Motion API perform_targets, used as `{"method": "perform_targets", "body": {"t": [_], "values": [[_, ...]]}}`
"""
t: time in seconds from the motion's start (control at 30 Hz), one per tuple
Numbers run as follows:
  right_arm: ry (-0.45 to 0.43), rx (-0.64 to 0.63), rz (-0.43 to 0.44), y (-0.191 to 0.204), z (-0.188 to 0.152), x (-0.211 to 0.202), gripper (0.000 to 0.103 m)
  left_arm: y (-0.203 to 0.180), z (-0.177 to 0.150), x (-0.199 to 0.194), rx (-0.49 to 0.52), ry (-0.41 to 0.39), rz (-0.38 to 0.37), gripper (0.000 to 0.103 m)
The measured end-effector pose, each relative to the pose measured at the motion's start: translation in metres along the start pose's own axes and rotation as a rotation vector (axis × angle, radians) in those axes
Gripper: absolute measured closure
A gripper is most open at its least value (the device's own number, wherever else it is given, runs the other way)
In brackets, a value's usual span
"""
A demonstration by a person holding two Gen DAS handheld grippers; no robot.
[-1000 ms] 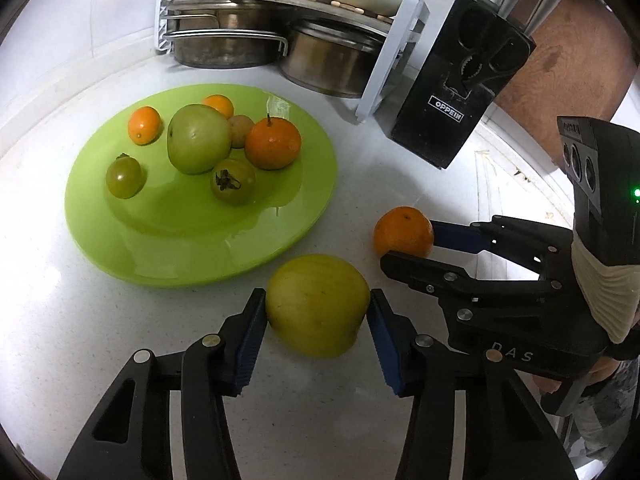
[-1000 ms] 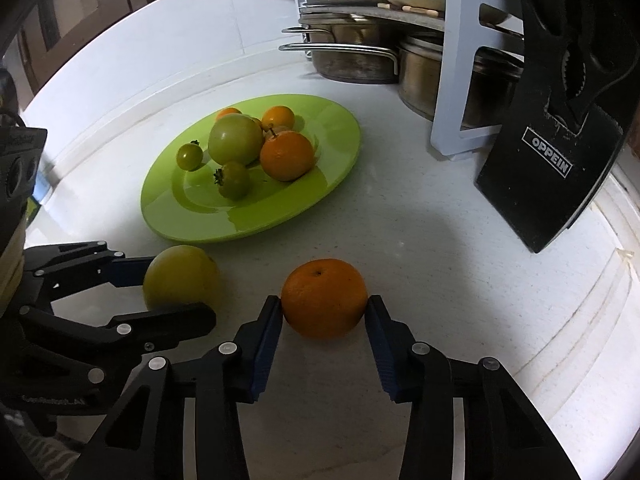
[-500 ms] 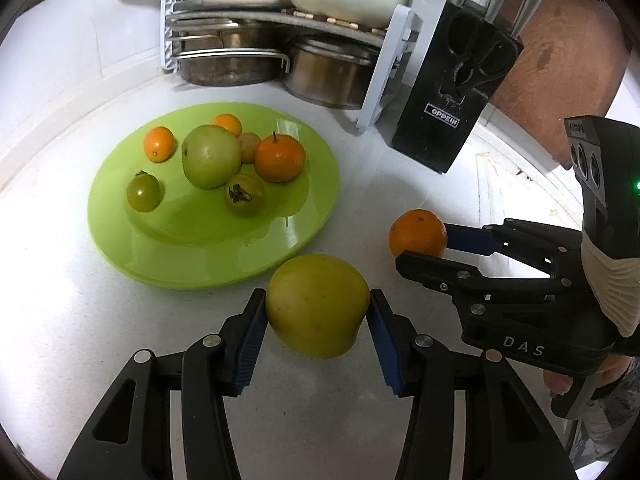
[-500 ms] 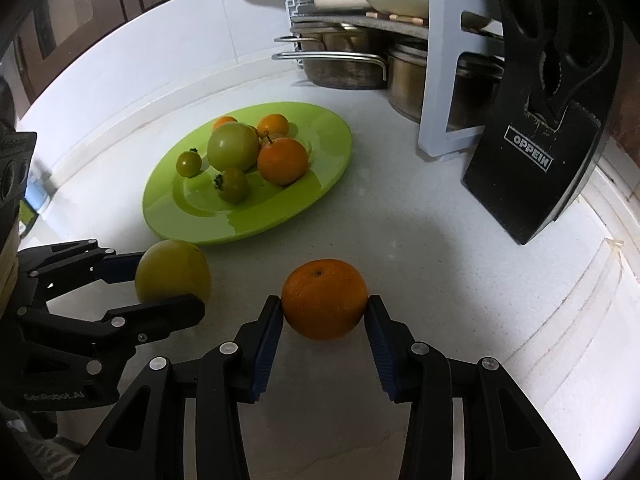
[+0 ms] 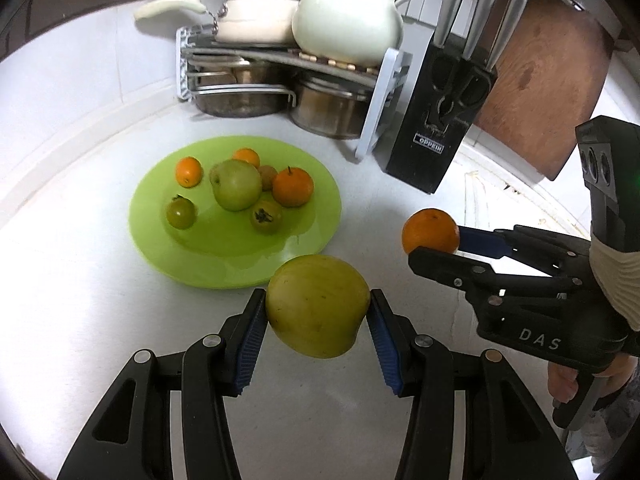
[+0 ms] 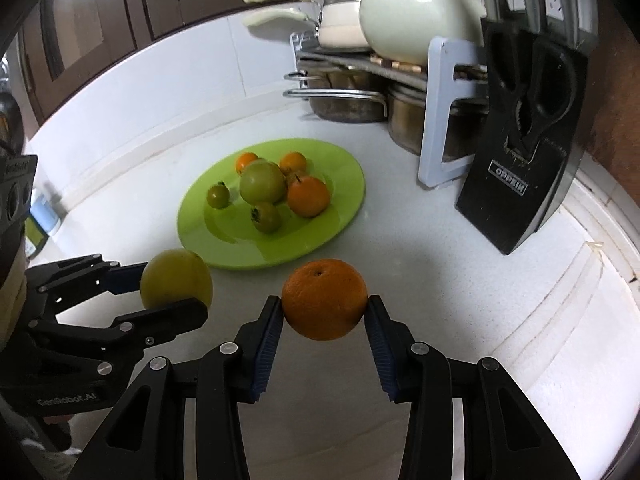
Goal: Organize fruits
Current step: 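Carry both held fruits over the green plate and open both tools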
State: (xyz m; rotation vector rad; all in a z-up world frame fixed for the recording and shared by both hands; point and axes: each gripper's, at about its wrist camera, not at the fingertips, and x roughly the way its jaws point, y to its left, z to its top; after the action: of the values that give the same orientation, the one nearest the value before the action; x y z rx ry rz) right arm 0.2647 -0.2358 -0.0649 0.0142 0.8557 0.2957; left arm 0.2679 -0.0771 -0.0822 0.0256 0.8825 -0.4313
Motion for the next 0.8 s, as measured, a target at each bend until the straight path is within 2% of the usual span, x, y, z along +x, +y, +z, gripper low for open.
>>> {"method": "perform_targets", "body": {"t": [0.43,0.8], "values": [[-0.11,0.02,-0.03,0.038,0.015,-0.037,0.06,0.023,0.007,-0.05,-0.019,-0.104,0.026,0.054],[-0.166,0.007,-0.036,0.063,0.029,-0.054,0.06,0.036,0.019,-0.083,0.004,-0.19,0.034,0.054]]}}
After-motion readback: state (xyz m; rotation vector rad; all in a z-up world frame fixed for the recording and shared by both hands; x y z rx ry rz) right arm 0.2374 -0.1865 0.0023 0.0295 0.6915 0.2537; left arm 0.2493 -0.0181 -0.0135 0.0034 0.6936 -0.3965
